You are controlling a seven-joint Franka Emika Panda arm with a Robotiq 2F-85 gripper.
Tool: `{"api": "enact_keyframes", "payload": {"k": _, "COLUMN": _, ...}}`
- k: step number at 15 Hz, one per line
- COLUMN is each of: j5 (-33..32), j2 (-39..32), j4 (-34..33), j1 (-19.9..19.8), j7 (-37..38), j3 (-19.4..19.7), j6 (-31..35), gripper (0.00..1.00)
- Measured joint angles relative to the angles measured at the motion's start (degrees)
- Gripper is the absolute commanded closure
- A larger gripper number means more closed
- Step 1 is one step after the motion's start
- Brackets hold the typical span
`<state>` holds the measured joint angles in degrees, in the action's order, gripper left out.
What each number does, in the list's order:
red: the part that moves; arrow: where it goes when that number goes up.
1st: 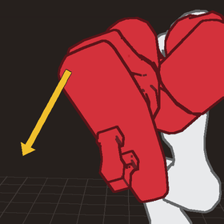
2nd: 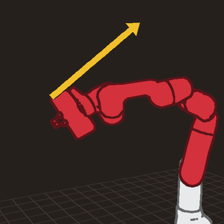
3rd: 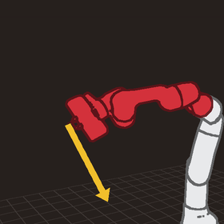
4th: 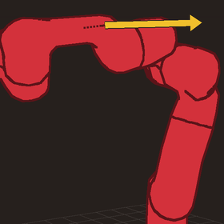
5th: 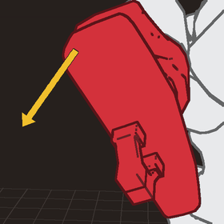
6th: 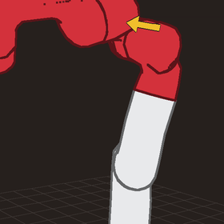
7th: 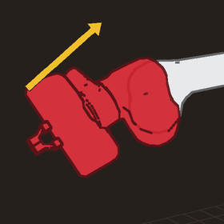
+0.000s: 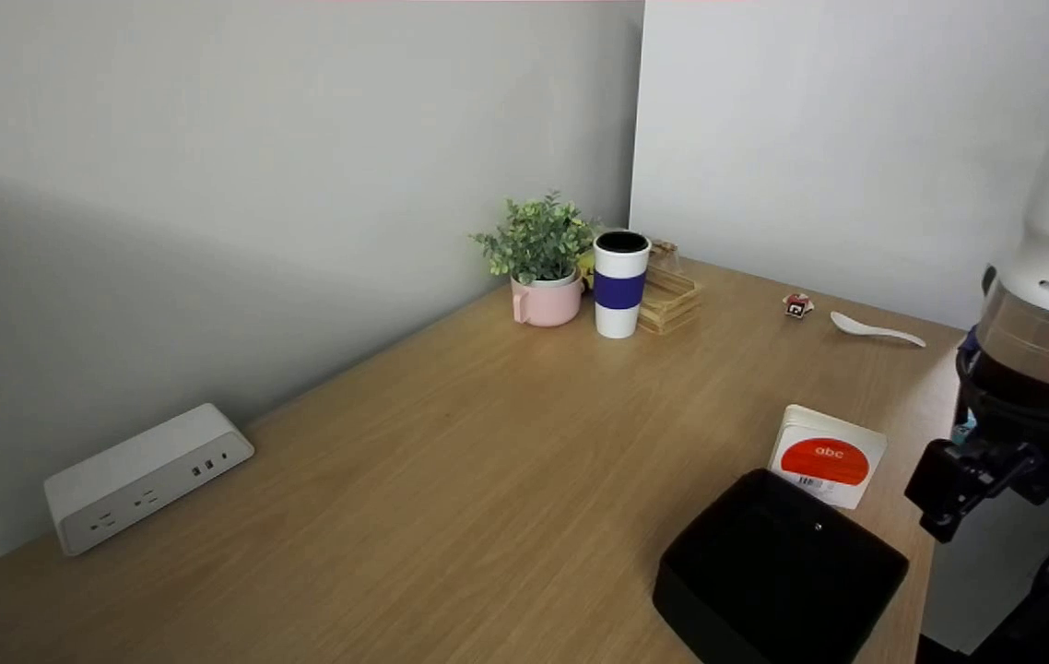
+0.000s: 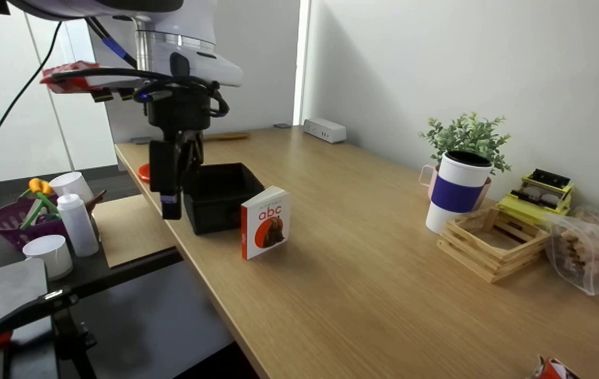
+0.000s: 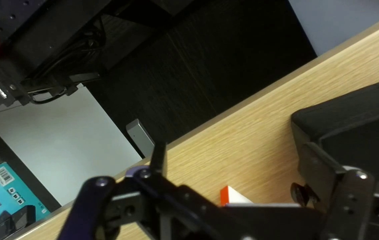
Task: Put the alphabet booklet on the table
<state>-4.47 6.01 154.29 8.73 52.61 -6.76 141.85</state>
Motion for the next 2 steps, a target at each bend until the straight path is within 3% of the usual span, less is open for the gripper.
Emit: {"api": "enact_keyframes", "payload": {"k": 2, "j5": 0.0, "j2": 0.0, "j4": 0.0, "j1": 0.0, "j7": 0.0, "j3": 0.0, "j6": 0.0, "gripper": 0.0}}
